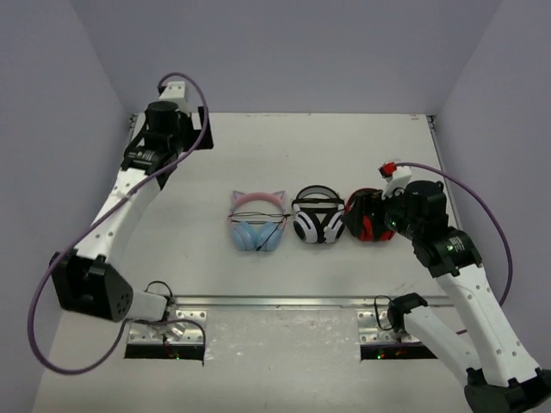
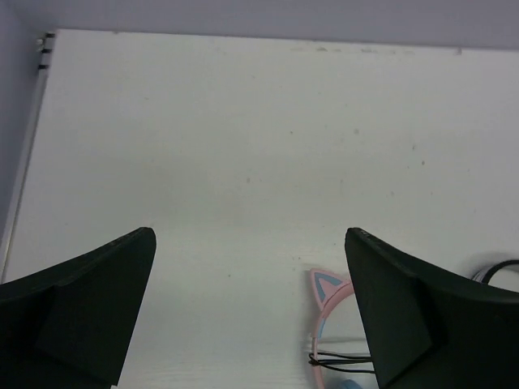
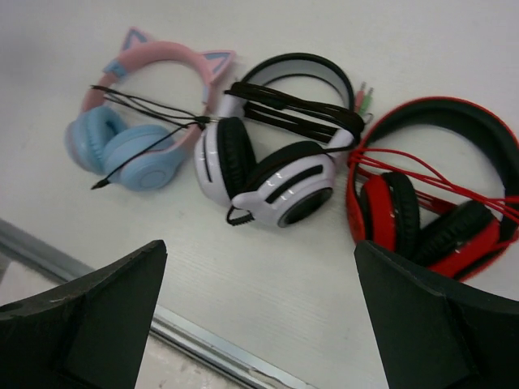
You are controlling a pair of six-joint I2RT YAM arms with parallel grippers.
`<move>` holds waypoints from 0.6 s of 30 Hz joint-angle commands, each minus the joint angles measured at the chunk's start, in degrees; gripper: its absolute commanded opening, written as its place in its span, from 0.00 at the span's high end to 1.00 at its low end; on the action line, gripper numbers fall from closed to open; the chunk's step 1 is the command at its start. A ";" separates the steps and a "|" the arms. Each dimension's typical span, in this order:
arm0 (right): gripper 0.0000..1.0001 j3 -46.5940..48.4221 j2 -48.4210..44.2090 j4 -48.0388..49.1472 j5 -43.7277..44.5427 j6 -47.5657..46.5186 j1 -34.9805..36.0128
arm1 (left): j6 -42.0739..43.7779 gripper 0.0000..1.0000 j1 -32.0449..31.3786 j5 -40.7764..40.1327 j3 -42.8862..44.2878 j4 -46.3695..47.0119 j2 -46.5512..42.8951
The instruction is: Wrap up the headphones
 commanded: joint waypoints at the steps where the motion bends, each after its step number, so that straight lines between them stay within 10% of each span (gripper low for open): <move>1: 0.01 1.24 -0.46 -1.47 15.57 0.78 0.21 | -11.20 0.00 -0.15 -14.01 -10.42 2.61 -11.70; 18: 0.01 -6.66 -8.11 -2.79 24.99 0.42 1.44 | -13.39 0.00 -0.67 -17.26 -40.69 2.80 -53.83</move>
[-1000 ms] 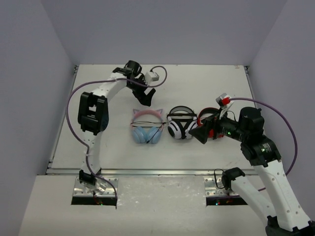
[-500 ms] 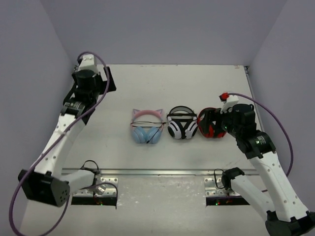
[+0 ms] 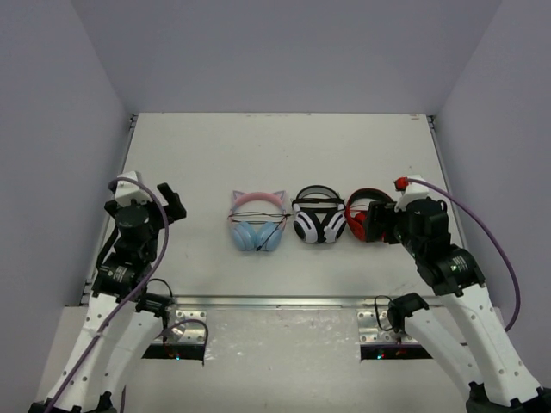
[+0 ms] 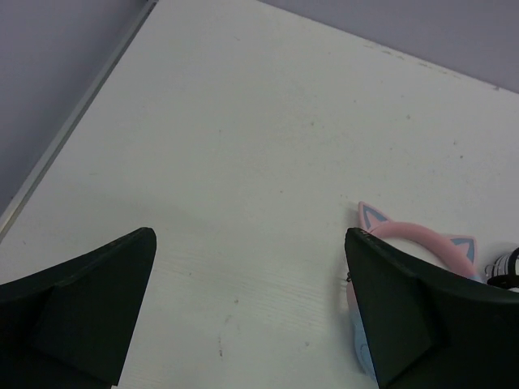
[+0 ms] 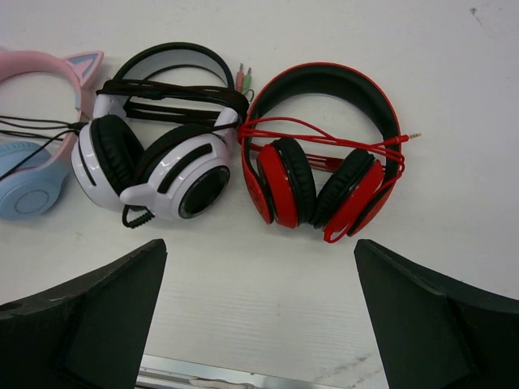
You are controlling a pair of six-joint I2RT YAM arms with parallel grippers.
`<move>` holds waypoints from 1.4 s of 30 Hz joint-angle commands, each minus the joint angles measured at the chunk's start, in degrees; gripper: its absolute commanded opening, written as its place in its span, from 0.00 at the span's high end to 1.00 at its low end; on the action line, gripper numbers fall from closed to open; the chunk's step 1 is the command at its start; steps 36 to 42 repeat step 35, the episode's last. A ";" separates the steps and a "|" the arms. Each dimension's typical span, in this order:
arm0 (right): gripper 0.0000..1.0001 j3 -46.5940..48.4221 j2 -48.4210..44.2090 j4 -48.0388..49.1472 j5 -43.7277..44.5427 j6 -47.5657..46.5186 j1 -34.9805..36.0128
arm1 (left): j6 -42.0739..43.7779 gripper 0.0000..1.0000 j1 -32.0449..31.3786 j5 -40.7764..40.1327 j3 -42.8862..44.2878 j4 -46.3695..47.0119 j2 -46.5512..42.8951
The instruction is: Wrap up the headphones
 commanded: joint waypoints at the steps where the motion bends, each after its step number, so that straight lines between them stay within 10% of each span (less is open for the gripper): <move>1: 0.01 -1.95 -1.60 1.04 2.24 0.45 0.39 | -4.16 0.00 -1.22 -1.60 2.04 1.57 -1.15; 13: 0.01 0.42 -0.98 -2.47 6.01 1.24 0.39 | -7.07 0.00 -7.73 -15.92 1.08 -0.03 -3.78; 42: 0.01 -1.52 -6.52 -2.65 4.09 1.24 0.31 | -7.68 0.00 -9.05 -18.48 0.82 -0.12 -4.75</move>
